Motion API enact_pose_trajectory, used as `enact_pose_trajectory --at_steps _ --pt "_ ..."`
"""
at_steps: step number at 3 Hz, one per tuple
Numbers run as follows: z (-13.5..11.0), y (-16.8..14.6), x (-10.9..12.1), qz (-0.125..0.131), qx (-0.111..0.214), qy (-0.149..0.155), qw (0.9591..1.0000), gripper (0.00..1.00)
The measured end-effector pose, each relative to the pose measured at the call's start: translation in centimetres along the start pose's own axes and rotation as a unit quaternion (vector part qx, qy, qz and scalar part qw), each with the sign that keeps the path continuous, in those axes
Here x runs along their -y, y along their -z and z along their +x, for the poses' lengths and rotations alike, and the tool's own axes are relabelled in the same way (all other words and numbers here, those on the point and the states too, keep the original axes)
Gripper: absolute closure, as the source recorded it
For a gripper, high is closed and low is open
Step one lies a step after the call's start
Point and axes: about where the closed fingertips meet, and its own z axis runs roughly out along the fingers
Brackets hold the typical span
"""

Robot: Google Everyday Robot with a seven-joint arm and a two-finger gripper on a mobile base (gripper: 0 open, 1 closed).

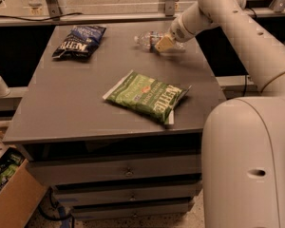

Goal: Pick water bottle

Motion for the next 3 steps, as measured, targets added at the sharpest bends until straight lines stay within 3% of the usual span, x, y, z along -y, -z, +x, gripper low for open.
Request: enact_pose_trajectory --at_steps 1,2,3 --pt "-0.40 0.43 0.11 0.000 0.000 0.000 1.0000 0.87" --pt "-0.61 0.64 0.17 0.000 0.000 0.000 1.0000 1.00" --pt "-0.61 0.64 0.16 0.000 0.000 0.000 1.0000 1.00"
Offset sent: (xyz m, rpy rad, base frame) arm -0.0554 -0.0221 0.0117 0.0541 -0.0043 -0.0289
